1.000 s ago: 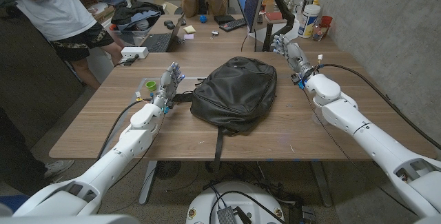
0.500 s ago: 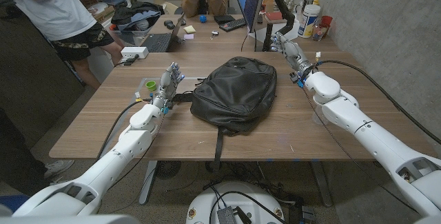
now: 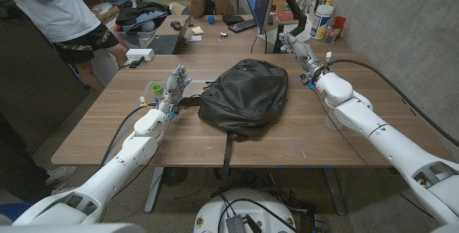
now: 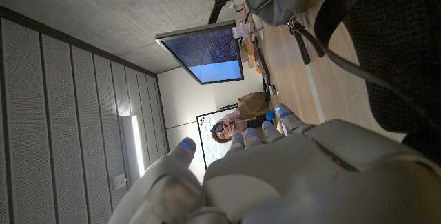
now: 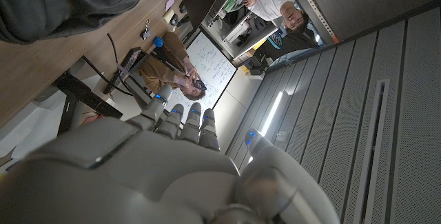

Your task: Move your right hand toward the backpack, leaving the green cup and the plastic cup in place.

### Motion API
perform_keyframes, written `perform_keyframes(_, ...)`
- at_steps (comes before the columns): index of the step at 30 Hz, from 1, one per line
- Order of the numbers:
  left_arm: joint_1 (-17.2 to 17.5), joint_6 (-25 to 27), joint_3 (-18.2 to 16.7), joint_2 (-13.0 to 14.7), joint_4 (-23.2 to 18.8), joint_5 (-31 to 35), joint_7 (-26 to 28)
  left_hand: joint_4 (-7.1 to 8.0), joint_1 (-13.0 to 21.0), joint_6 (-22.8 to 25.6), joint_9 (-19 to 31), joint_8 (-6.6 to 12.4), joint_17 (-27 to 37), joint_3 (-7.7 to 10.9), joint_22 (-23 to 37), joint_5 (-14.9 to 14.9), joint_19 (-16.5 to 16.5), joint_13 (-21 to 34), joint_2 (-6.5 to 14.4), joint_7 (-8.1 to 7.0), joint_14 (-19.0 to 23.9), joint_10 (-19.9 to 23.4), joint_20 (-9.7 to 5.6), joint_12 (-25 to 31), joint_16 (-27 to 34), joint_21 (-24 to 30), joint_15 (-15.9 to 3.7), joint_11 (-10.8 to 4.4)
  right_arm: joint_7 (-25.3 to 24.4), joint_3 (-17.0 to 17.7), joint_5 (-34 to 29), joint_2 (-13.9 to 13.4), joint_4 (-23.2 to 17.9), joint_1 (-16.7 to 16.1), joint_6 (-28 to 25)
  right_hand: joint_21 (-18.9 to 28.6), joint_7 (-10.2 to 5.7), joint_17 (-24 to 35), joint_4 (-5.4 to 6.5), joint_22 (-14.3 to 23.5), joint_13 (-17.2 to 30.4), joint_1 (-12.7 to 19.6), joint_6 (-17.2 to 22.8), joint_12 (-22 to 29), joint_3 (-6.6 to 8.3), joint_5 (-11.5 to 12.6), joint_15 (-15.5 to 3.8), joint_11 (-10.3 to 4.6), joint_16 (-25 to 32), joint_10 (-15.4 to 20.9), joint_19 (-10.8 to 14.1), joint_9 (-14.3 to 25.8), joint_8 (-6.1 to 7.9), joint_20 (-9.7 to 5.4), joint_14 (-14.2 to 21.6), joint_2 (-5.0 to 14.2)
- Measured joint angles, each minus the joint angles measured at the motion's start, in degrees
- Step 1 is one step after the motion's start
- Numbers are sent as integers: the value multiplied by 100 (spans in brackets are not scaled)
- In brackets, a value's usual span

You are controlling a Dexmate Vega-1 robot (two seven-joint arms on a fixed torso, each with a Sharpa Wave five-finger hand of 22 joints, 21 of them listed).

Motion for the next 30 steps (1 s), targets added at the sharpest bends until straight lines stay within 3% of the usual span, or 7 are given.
perform_keyframes(30, 91, -3, -2, 55, -119, 41, 56, 0, 0, 0, 0, 0, 0, 0, 0, 0, 0, 0, 0, 0, 0, 0, 0, 0, 0, -22, 0, 0, -84, -148, -610, -72, -139, 99, 84, -44, 1, 0, -24, 0, 0, 0, -1, 0, 24, 0, 0, -32, 0, 31, 0, 0, 0, 0, 0, 0)
